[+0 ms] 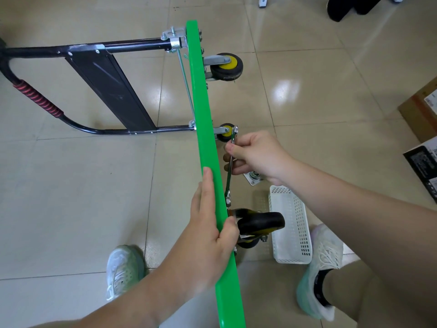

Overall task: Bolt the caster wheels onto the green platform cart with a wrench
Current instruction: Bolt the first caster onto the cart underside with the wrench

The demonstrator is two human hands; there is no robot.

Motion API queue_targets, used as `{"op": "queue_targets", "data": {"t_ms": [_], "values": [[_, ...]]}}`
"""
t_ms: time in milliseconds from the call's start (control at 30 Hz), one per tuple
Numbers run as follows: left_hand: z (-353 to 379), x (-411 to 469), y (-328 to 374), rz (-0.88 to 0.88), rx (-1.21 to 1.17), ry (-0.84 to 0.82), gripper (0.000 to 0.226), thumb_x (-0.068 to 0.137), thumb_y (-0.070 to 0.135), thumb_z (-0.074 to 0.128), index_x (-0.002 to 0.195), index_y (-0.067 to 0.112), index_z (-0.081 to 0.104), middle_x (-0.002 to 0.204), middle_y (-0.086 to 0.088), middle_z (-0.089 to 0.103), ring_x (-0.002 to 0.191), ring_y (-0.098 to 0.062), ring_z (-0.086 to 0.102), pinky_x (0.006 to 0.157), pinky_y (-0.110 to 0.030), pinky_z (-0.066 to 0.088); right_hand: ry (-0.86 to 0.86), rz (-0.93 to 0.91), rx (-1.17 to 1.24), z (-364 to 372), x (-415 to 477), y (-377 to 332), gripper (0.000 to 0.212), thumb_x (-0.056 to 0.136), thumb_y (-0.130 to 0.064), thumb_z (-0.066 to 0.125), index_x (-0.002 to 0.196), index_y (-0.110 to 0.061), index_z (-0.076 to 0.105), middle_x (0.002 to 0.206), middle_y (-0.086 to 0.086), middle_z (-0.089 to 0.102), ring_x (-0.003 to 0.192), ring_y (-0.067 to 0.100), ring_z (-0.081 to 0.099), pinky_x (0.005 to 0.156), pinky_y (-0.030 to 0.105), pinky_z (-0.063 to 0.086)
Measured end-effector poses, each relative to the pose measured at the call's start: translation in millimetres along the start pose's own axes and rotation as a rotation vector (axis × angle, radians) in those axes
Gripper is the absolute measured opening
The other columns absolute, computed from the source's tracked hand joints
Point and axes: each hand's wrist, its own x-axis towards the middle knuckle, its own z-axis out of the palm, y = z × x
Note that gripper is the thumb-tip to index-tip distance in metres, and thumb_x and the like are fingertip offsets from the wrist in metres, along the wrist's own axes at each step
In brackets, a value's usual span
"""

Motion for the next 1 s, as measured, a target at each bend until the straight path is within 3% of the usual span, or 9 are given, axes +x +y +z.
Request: {"op": "queue_targets", "data": {"t_ms": [67, 233, 400, 600, 733, 1000], "values": [[-0.1, 0.6, -0.5, 0.007, 0.004, -0.001, 0.089, 0.107, 0.024, 0.046, 0.155, 0.039, -0.027, 0.158, 0.026, 0.003, 0.105, 0.047, 0.019, 0.081, 0.014, 0.017, -0.019, 0.029, 0.004, 3.3, 5.6, 3.1, 0.014, 0.096, -0.017, 0.065, 0.102, -0.005, 0.069, 0.086, 0.008, 0.071, 0.063, 0.021, 0.07, 0.064, 0.033, 0.062], [-1.4, 0.3, -0.9, 0.009, -0.002, -0.008, 0.09, 0.107, 0.024, 0.046, 0.155, 0.04, -0.029, 0.157, 0.027, 0.004, 0.106, 0.046, 0.02, 0.081, 0.013, 0.018, -0.092, 0.105, -0.048, 5.3, 14.8, 7.9, 0.02, 0.097, -0.016, 0.063, 0.105, 0.001, 0.07, 0.102, 0.018, 0.073, 0.081, 0.033, 0.074, 0.069, 0.036, 0.063], [-1.6, 0.3, -2.8, 0.015, 0.006, -0.004, 0.092, 0.107, 0.028, 0.046, 0.152, 0.044, -0.032, 0.15, 0.031, 0.01, 0.104, 0.038, 0.033, 0.08, 0.01, 0.026, -0.102, 0.195, -0.023, 11.0, 21.4, 16.3, 0.016, 0.099, -0.014, 0.06, 0.1, -0.002, 0.071, 0.095, 0.017, 0.075, 0.083, 0.033, 0.075, 0.079, 0.049, 0.062], [-1.2, 1.6, -4.2, 0.017, 0.017, 0.004, 0.092, 0.106, 0.03, 0.045, 0.152, 0.045, -0.033, 0.155, 0.027, 0.008, 0.101, 0.036, 0.038, 0.079, 0.008, 0.029, -0.157, 0.214, -0.046, 4.4, 17.3, 11.2, 0.016, 0.094, -0.013, 0.066, 0.101, 0.001, 0.07, 0.097, 0.018, 0.075, 0.074, 0.026, 0.075, 0.069, 0.034, 0.063], [0.1, 2.7, -5.3, 0.025, 0.026, 0.01, 0.092, 0.106, 0.03, 0.046, 0.153, 0.045, -0.032, 0.154, 0.028, 0.008, 0.104, 0.037, 0.035, 0.081, 0.009, 0.027, -0.106, 0.173, -0.005, -2.2, 18.5, 2.8, 0.013, 0.093, -0.014, 0.068, 0.096, -0.001, 0.069, 0.1, 0.022, 0.073, 0.083, 0.037, 0.074, 0.07, 0.036, 0.063], [0.3, 1.9, -3.0, 0.014, 0.01, 0.009, 0.091, 0.106, 0.028, 0.046, 0.154, 0.044, -0.03, 0.154, 0.029, 0.008, 0.096, 0.038, 0.038, 0.079, 0.007, 0.032, -0.091, 0.228, 0.083, 3.3, 22.8, 12.4, 0.028, 0.093, -0.015, 0.069, 0.112, 0.005, 0.066, 0.097, 0.019, 0.071, 0.077, 0.036, 0.073, 0.072, 0.04, 0.062]]}}
